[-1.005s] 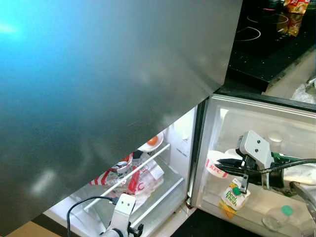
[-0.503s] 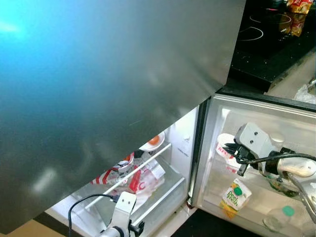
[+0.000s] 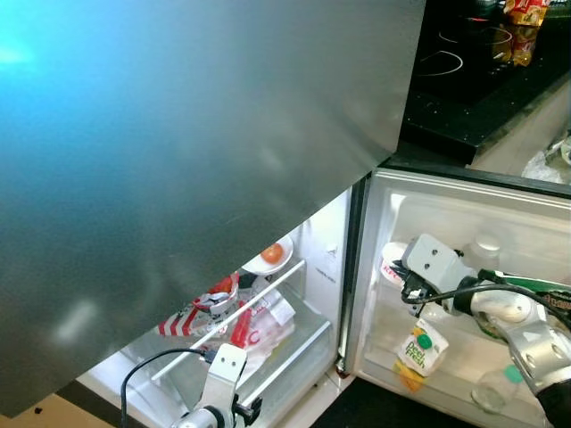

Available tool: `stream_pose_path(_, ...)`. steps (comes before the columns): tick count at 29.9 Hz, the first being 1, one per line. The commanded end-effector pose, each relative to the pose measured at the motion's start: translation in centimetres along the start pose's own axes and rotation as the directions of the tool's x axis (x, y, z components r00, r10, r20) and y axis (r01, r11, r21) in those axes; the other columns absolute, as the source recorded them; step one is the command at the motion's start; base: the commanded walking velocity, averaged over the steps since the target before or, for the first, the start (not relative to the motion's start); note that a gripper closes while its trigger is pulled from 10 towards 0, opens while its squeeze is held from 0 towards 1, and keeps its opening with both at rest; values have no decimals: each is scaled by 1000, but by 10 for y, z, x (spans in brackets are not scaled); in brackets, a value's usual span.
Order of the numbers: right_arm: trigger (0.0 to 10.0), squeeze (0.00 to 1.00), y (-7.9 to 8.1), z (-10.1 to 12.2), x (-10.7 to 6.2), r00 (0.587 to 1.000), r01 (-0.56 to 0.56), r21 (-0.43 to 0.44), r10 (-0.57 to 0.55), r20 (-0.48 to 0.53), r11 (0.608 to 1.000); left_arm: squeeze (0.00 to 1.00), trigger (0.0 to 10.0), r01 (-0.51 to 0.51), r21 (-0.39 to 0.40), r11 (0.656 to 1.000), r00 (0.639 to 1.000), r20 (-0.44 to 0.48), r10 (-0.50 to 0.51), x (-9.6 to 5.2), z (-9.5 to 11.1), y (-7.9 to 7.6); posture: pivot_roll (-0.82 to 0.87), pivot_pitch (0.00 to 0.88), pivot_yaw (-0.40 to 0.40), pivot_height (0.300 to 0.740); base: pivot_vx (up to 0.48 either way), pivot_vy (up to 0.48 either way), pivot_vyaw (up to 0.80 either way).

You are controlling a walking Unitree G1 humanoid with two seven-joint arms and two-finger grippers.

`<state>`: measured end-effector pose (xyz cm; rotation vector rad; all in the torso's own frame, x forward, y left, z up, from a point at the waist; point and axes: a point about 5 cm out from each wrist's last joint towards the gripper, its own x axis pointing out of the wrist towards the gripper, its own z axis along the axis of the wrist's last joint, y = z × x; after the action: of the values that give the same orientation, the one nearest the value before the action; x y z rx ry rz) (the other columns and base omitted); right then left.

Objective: Restocking fridge

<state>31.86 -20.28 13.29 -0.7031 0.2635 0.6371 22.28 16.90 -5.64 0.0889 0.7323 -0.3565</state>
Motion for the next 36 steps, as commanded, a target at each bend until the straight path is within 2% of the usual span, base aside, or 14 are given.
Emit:
stream_pose_path(1,10000,0,9,-10,3,998,-34,13,35,-47,999,0,10000,-12,8,1000,1000,-14,12,-4,-6,5,-197,102,67,740,0,0,0)
stream_pose_path(8,10000,0,10,-11,6,998,-51,-3,51,-39,999,0,10000,-16,10,1000,999,-29,16,-6,-11,6,-199,98,66,740,0,0,0)
stream_pose_path(16,10000,0,-8,-1,5,1000,18,-12,-18,10,1000,0,10000,-25,4,1000,999,-45,25,-7,-17,5,-200,90,58,740,0,0,0)
stream_pose_path(30,10000,0,-1,-3,8,1000,-21,-6,21,16,1000,0,10000,-18,17,1000,998,-56,19,-6,-14,5,-207,81,70,740,0,0,0)
stream_pose_path(31,10000,506,-1,-3,7,1000,-23,4,23,18,1000,0,10000,-17,20,1000,998,-55,18,-5,-13,5,-208,78,73,740,0,0,0)
stream_pose_path(33,10000,506,-1,-3,7,1000,-24,8,24,19,1000,0,10000,-16,21,1000,998,-55,17,-5,-13,5,-208,78,73,740,0,0,0)
stream_pose_path(34,10000,1000,-2,-3,7,1000,-23,10,23,20,1000,0,10000,-15,23,1000,998,-54,16,-5,-13,5,-208,76,73,740,0,0,0)
stream_pose_path(36,10000,1000,-2,-3,6,999,-24,14,24,21,1000,0,10000,-13,26,1000,999,-52,14,-5,-12,4,-207,75,73,740,0,0,0)
